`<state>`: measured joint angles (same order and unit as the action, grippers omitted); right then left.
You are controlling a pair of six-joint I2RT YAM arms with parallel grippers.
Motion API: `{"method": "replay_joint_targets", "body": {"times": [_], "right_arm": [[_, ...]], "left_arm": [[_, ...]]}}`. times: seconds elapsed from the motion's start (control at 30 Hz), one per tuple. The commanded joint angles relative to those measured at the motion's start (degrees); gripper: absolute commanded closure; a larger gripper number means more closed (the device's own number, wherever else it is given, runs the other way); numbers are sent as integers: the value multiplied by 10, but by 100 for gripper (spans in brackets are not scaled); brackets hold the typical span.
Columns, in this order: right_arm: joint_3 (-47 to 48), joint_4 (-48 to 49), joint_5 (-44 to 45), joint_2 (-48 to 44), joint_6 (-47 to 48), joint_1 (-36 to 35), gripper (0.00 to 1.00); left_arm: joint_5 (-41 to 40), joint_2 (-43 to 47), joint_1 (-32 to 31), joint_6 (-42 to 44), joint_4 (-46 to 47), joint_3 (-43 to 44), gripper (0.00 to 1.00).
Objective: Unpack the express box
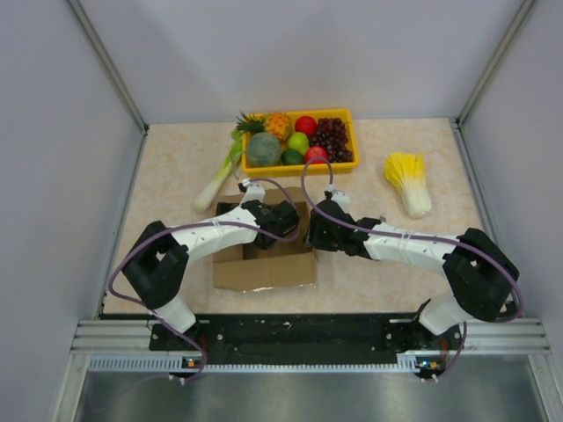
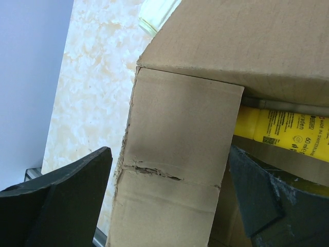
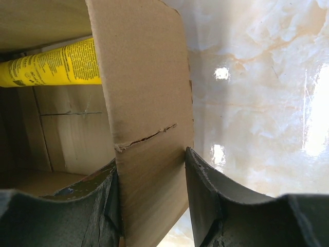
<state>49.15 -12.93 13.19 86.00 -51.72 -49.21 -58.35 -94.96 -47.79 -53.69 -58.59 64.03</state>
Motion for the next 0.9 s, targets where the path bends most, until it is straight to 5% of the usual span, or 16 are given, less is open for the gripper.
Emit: {"method": "replay_joint_targets", "body": {"times": [0.0,0.33,0.57,0.87], "right_arm": [[6,16,0,7,-12,10,57],[33,-17,3,32,-13,13,66],[39,-21,4,34,-10,14,67],[44,-21,1,38,-8,13,67]], "left_arm": [[-29,41,1,-22,-27,9,1],[85,188,31,53,36,-23,1],[197,346,157,90,130,-135,1],[179,459,209,53,125,-191,4]]}}
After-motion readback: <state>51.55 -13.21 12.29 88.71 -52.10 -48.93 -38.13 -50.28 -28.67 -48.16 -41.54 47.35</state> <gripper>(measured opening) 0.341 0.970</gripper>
